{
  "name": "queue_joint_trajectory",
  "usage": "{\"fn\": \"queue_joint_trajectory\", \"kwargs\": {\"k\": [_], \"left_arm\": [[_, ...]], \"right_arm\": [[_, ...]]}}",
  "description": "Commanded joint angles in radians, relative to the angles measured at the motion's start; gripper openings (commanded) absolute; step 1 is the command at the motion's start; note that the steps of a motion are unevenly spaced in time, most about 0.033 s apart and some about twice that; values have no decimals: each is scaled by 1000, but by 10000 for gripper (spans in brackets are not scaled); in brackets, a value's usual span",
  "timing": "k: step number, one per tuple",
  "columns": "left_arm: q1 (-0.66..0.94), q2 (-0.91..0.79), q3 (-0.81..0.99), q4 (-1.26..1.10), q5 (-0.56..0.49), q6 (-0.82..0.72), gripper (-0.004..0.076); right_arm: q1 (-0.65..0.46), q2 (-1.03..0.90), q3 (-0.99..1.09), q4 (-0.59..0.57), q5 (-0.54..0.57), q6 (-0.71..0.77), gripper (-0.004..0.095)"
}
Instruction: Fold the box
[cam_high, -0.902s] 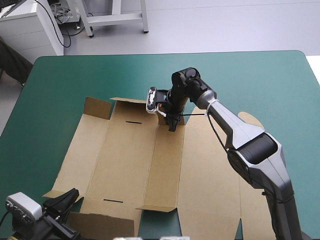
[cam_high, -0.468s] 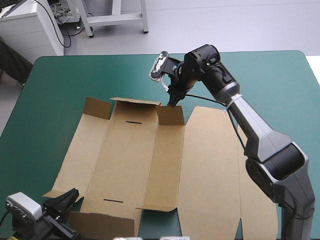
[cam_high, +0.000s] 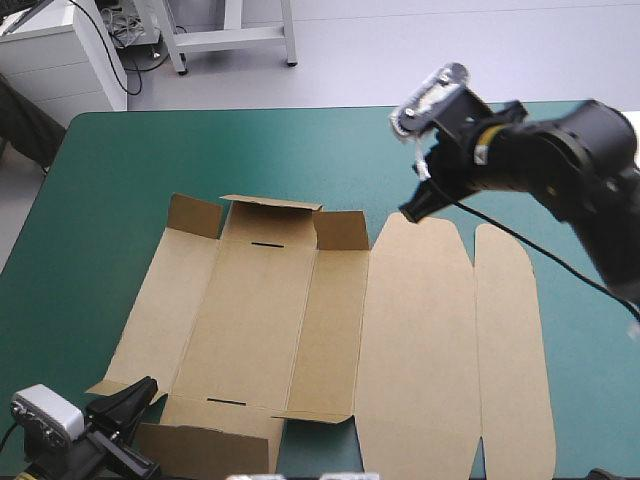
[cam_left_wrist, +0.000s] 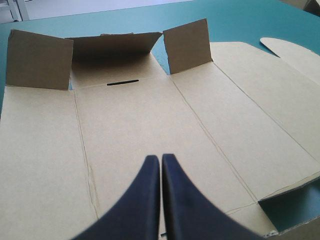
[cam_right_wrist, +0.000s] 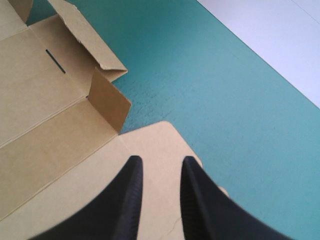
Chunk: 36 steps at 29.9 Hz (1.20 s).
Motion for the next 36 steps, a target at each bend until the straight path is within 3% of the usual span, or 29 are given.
{"fn": "queue_joint_trajectory", "kwargs": {"k": [1,3,14,22,28,32,36], "left_arm": [[-9,16,-21,-6,-76,-4,-8],[-9,16,-21,-6,-76,-4,-8],[-9,16,-21,-6,-76,1,-8],[-9,16,-21,-6,-77,1,-8],[-9,16,-21,-6,-77,1,11],[-9,16,-21,-4,-77,1,132],[-9,16,-21,-4,-77,1,373]], "right_arm": [[-6,-213,139,-23,8,60,45],[-6,-311,252,-19,-2,93,-17],[-6,-914,870,-17,-282,305,-16],[-6,-1211,1235,-18,-302,374,-16],[-6,-1276,1330,-3,-325,393,-16],[-6,-1283,1332,-3,-354,390,-16],[-6,-1283,1334,2,-354,386,-16]]}}
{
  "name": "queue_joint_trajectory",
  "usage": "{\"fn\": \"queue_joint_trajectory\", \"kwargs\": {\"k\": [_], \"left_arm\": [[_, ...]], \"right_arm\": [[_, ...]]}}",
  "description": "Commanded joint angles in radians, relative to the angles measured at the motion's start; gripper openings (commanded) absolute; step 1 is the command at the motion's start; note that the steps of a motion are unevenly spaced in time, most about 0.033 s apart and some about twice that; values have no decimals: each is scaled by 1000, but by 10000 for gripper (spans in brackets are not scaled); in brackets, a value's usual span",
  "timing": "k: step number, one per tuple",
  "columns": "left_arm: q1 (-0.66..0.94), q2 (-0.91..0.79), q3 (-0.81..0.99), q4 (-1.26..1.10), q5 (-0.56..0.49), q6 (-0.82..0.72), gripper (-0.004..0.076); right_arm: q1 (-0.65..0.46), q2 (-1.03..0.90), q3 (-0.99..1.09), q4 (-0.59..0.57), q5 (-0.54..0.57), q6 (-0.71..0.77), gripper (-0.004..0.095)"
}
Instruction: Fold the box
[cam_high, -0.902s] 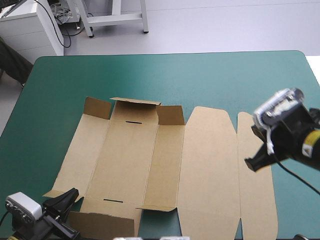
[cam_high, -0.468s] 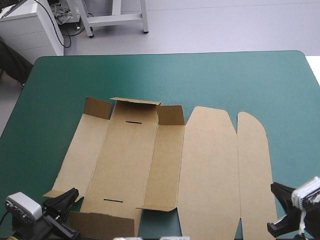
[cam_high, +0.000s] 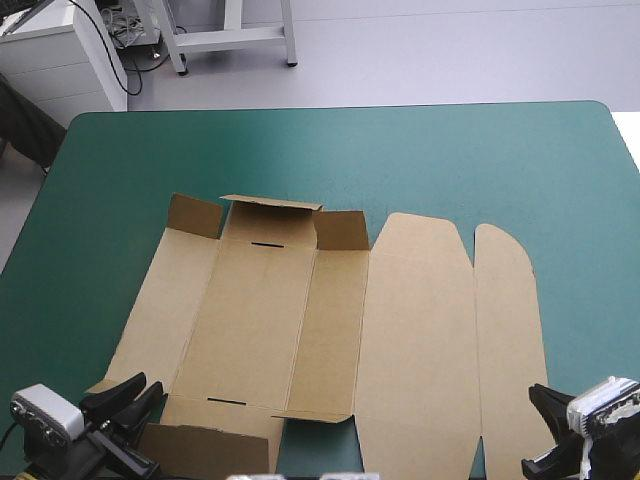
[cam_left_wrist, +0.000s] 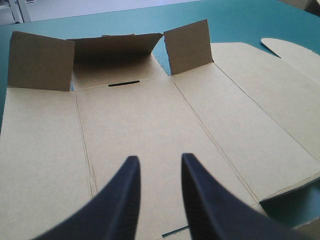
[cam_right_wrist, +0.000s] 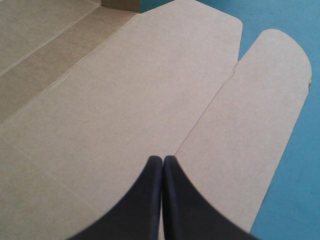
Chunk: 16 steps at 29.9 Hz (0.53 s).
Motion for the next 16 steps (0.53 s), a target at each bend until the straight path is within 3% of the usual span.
{"fn": "queue_joint_trajectory", "kwargs": {"k": [1,3,5,16], "left_arm": [[-9,16,-21,-6,-74,1,428],[-9,16,-21,-4,-74,1,533],[-9,16,-21,-4,-74,-3,564],[-9,38,-51,43,-75,-10,494]], "right_arm": [[-6,13,-23,-4,-72,-3,-16],[-6,13,-23,-4,-70,-3,-16],[-6,13,-23,-4,-70,-3,-16],[-6,13,-23,1,-70,-3,-19]]}}
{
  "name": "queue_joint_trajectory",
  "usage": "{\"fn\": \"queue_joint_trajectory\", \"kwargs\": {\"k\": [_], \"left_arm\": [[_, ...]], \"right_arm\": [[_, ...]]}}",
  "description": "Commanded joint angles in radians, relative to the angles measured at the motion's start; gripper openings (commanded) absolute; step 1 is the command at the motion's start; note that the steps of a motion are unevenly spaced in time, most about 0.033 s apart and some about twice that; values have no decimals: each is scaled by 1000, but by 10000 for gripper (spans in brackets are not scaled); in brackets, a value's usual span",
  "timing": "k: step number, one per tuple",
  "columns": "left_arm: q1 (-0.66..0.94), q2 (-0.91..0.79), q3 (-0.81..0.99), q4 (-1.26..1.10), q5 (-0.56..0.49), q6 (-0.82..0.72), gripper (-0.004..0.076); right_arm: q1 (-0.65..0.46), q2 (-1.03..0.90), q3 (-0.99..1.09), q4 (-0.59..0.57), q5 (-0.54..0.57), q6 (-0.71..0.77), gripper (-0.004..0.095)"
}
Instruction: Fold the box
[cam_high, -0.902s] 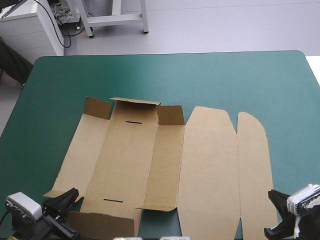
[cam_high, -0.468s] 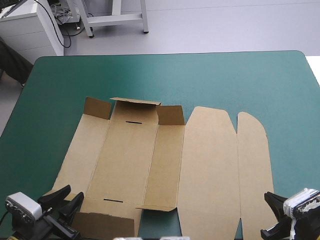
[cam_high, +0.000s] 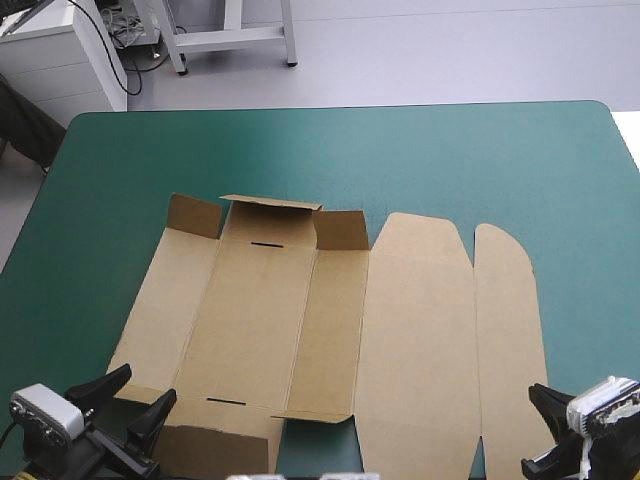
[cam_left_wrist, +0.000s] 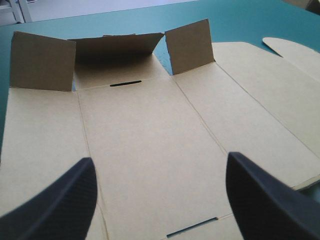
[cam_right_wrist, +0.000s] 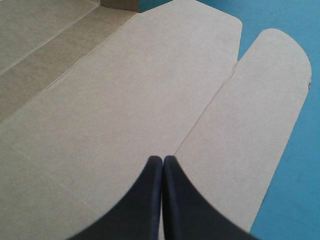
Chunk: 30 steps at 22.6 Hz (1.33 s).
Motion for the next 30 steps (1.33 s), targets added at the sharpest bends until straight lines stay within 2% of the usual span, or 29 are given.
{"fn": "queue_joint_trajectory", "kwargs": {"k": [1,4,7,9,13,17,20,25,27,30], "left_arm": [[-9,53,-67,41,-70,-13,494],[-9,139,-133,106,-44,-55,494],[-9,342,-258,263,16,-175,494],[-9,470,-336,339,53,-201,494],[-9,635,-429,391,79,-203,494],[-7,846,-573,547,184,-205,493],[80,937,-633,611,217,-183,490],[420,1028,-662,395,189,45,475],[613,1082,-662,138,188,219,475],[785,1146,-656,-165,231,442,475]], "right_arm": [[-4,13,-24,6,-68,-3,-19],[-4,13,-24,16,-68,-3,-19],[-4,13,-24,23,-68,-10,-19],[-4,13,-24,29,-68,-12,-19],[-4,13,-24,29,-68,-12,-18],[-4,13,-24,31,-68,-12,-19],[-4,13,-24,33,-68,-12,-19],[-4,13,-24,33,-68,-12,-19],[-4,13,-24,33,-68,-12,-20],[-4,13,-24,33,-68,-12,-20]]}}
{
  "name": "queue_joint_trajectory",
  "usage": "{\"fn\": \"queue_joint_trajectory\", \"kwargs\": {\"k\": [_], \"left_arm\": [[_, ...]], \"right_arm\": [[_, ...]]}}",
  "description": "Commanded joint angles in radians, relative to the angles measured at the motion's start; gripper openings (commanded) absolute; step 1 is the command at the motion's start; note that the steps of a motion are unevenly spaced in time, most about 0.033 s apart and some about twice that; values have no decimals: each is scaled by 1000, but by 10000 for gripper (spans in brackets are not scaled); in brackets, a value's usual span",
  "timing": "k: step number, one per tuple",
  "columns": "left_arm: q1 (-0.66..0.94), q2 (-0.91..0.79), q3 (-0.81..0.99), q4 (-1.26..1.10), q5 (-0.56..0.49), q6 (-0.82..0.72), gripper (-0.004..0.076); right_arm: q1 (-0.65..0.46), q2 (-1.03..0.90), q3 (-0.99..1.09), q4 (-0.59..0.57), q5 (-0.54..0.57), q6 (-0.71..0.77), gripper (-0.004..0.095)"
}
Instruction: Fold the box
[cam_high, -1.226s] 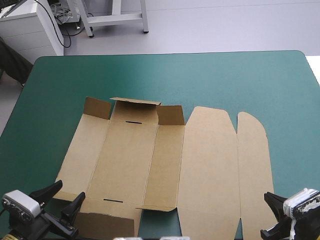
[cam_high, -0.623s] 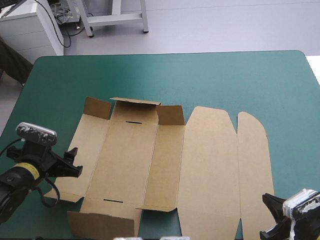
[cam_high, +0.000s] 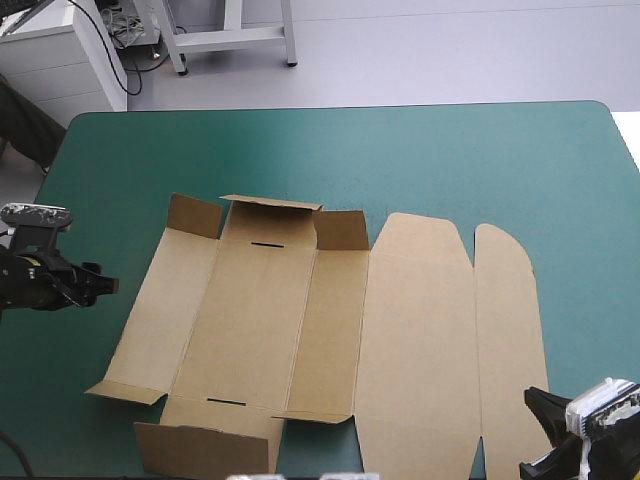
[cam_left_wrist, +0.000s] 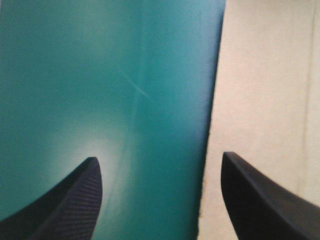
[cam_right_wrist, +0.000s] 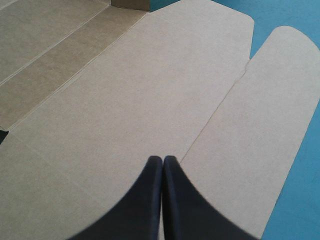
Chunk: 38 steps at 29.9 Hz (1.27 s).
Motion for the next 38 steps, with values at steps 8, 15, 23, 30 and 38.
{"fn": "queue_joint_trajectory", "kwargs": {"k": [8,15,23,30,38], "left_arm": [[228,218,-25,-402,138,333,475],[228,312,-25,-483,218,447,475],[228,392,-25,-486,246,497,475],[220,444,-8,-571,299,553,475],[170,491,12,-564,299,541,475]], "right_arm": [[-4,13,-24,-1,-68,-7,-20],[-4,13,-24,2,-68,-7,-20],[-4,13,-24,-1,-68,-7,-20],[-4,13,-24,-5,-68,-7,-20],[-4,13,-24,-5,-70,-7,-20]]}}
